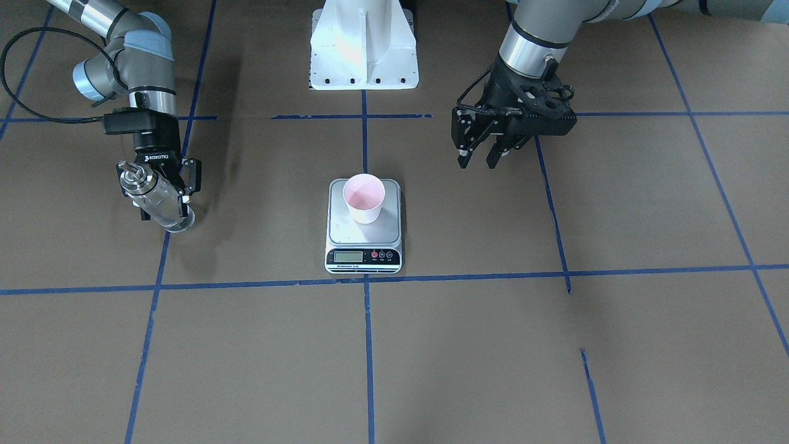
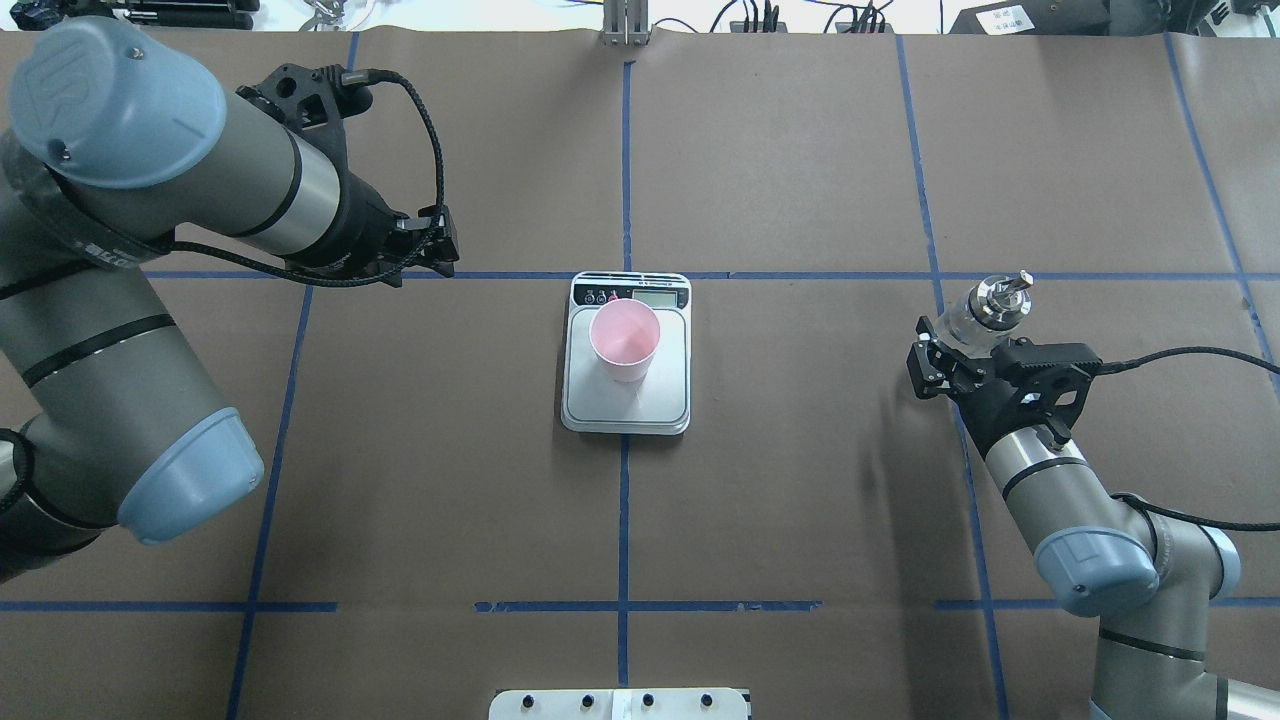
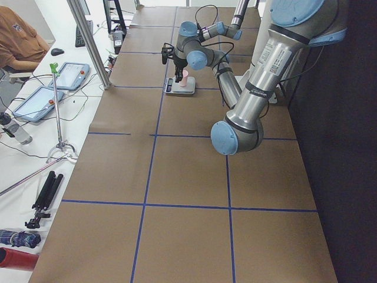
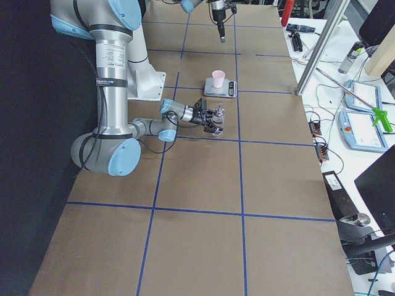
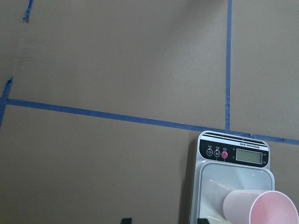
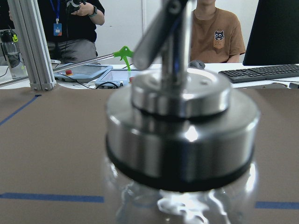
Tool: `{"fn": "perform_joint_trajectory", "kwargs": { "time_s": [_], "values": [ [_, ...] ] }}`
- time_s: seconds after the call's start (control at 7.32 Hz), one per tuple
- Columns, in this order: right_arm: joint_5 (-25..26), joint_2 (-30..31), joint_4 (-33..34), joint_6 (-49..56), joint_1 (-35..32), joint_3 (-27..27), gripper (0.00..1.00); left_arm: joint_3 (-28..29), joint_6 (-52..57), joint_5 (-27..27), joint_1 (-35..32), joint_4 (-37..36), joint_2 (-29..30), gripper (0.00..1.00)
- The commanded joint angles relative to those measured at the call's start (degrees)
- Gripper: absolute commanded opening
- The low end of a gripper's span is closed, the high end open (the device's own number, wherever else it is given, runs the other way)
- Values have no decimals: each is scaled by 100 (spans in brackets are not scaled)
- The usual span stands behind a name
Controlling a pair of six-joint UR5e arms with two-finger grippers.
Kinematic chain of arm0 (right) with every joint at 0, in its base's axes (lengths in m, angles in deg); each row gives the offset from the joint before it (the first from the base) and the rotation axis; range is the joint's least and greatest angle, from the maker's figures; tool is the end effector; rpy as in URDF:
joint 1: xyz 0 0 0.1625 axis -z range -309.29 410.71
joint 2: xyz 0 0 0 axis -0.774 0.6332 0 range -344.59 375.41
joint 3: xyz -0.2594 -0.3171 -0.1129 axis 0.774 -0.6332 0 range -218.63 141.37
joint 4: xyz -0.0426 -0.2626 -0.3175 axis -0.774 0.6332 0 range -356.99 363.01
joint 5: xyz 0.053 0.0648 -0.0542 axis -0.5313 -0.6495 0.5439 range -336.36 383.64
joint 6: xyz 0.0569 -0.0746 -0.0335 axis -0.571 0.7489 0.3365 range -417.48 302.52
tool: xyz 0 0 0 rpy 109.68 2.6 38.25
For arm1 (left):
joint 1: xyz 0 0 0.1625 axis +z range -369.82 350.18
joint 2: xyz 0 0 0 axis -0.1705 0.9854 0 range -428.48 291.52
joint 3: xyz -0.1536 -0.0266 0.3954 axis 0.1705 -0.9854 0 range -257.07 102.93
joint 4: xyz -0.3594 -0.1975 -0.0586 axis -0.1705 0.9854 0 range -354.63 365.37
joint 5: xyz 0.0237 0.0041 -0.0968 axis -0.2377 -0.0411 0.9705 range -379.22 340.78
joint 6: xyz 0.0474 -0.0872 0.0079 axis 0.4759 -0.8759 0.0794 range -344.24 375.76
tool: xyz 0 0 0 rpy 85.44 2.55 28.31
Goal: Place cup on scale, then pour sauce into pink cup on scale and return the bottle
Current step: 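Lift the glass bottle with the right gripper toward the scale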
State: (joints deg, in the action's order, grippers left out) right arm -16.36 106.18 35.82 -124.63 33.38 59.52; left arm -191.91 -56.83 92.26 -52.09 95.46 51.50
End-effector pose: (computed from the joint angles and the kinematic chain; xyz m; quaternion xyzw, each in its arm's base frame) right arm -0.3994 -0.3443 0.4743 0.5018 -0.3319 0.1886 0.7762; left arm 0.3577 -0.4561 0.1817 0.0819 0.4752 -0.1038 0.8699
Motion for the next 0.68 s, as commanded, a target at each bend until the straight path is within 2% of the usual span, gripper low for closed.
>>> {"fn": "perform_joint_trajectory", "kwargs": {
  "time_s": [0.0,0.14,0.27,0.55],
  "values": [
    [71,-285,1201,35,11,508,0,5,0,-4,0,0,-18,56],
    [80,-392,2219,96,20,842,0,5,0,-4,-9,-9,-27,56],
    [89,-698,2777,114,20,976,0,5,0,-4,-9,0,-36,56],
    [124,-1112,3316,123,55,952,0,5,0,-4,-18,-9,-36,56]
  ]
}}
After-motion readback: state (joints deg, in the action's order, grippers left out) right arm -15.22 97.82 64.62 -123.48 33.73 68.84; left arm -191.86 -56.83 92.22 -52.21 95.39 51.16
